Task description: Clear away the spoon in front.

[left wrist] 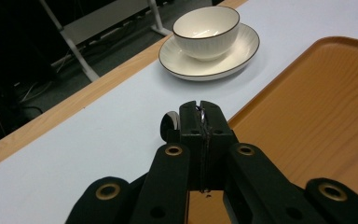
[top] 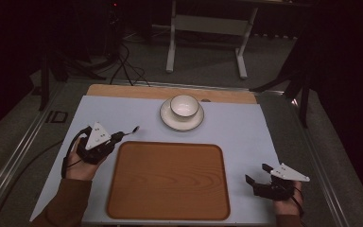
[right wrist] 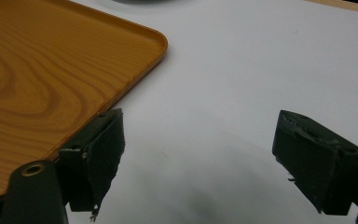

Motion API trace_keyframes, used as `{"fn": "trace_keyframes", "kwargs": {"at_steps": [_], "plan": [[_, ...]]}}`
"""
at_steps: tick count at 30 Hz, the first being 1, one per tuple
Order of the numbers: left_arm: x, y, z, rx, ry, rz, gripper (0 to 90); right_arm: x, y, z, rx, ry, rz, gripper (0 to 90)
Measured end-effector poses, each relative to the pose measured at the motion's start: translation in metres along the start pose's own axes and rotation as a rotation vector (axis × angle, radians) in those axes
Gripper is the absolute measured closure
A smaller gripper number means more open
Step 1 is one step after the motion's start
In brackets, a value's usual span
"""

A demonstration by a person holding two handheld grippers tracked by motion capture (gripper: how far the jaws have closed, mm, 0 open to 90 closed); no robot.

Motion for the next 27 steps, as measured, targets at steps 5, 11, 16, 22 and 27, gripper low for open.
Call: {"fn": "trace_keyframes", "kwargs": {"at_steps": [5,11,16,22,27], "plan": [[0.003,-0.002,-0.003,-0.002,-0.002,-0.003,89.0,0.000,0.000,0.000,-0.001,-0.001,0.000,16.7],[0.006,-0.003,-0.007,-0.016,0.001,-0.006,89.0,-0.003,0.001,0.000,-0.005,-0.008,0.006,16.7],[0.008,-0.006,-0.011,-0.017,-0.003,-0.003,89.0,-0.001,0.001,0.000,-0.002,-0.002,0.002,16.7],[0.010,-0.013,-0.016,-0.017,-0.011,-0.003,89.0,-0.004,0.002,-0.001,-0.008,-0.009,0.007,16.7],[0.014,-0.020,-0.021,-0.009,-0.009,-0.008,89.0,-0.002,0.001,-0.001,-0.005,-0.005,0.003,16.7]]}}
Point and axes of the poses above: each handheld gripper's, and its own axes: y roughly forward along the jaws, z roughly out of its top, x roughly to its right, the point moved 9 cm from there along y, roughly forward along the jaws, and after that the axes turned 15 degrees about -z, right-handed, at the moved point
